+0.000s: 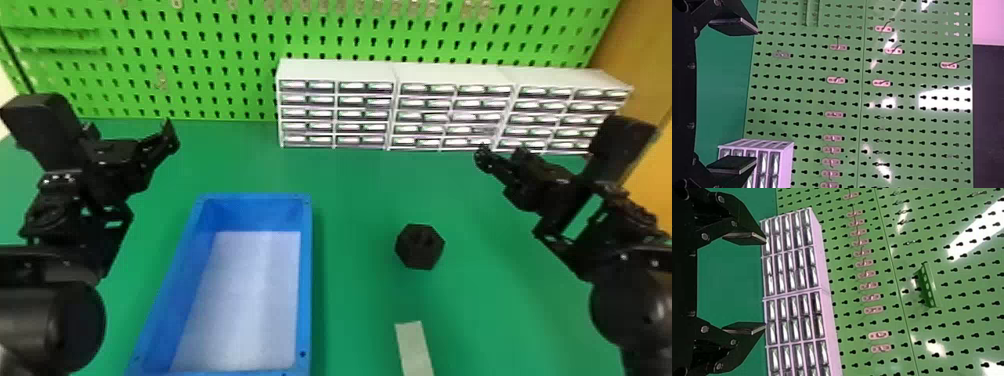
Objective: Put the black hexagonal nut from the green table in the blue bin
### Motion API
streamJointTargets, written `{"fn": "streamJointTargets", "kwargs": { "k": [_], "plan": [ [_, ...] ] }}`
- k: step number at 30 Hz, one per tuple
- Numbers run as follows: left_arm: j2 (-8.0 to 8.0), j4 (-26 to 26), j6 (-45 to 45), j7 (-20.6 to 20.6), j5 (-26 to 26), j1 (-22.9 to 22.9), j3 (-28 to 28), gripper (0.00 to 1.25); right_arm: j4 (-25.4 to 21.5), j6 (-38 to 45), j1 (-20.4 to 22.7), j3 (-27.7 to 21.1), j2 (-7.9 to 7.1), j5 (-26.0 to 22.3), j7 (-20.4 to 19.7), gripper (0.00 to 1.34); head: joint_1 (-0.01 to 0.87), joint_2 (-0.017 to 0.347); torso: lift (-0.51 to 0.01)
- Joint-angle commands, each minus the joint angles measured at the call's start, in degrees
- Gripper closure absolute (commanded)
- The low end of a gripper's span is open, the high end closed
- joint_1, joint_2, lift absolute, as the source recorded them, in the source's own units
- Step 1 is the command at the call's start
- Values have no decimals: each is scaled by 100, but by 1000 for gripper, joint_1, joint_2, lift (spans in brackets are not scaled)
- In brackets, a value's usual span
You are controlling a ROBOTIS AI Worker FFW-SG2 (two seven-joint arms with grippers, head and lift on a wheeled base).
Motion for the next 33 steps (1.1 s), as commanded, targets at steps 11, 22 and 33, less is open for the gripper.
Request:
{"fn": "streamJointTargets", "kwargs": {
  "k": [11, 22, 33],
  "plan": [
    [-1, 0, 0, 1, 0, 8, -8, 125, -1, 9, 16, 0, 9, -1, 0, 492, 692, 8, -97],
    [-1, 9, 0, 1, 0, -9, -8, 125, -1, 35, 7, 17, 0, -1, 0, 493, 692, 8, -97],
    [-1, 0, 0, 1, 0, -27, -26, 125, -1, 35, 34, -18, 9, -10, 0, 493, 692, 8, -97]
  ]
}}
